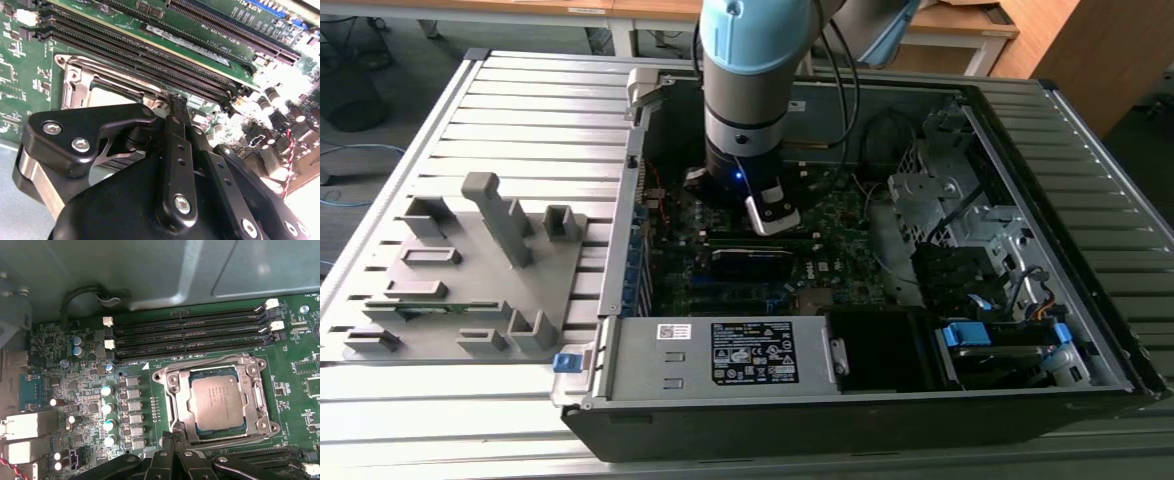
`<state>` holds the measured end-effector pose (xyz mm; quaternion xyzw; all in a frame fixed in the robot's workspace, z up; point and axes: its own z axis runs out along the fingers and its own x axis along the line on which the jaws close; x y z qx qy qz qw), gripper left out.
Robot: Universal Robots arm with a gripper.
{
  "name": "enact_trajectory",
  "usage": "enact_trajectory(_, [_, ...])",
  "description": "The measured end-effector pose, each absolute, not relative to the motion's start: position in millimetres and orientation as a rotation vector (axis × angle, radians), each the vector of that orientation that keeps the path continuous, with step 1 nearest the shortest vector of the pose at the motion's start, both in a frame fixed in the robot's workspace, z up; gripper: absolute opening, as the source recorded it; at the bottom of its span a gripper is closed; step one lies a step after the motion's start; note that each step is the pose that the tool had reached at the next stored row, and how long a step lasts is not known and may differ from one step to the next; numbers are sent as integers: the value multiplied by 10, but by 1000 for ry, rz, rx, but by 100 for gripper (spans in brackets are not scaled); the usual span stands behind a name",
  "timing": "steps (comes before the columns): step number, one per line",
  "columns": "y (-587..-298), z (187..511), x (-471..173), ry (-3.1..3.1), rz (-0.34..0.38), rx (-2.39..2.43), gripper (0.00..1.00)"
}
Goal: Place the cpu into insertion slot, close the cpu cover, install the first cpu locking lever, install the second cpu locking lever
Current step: 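Install the second cpu locking lever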
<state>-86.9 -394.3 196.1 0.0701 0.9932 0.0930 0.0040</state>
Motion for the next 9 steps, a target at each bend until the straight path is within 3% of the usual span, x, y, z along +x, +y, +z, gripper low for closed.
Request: enact_trajectory(9, [-3962, 1934, -908, 3111, 304, 220, 11])
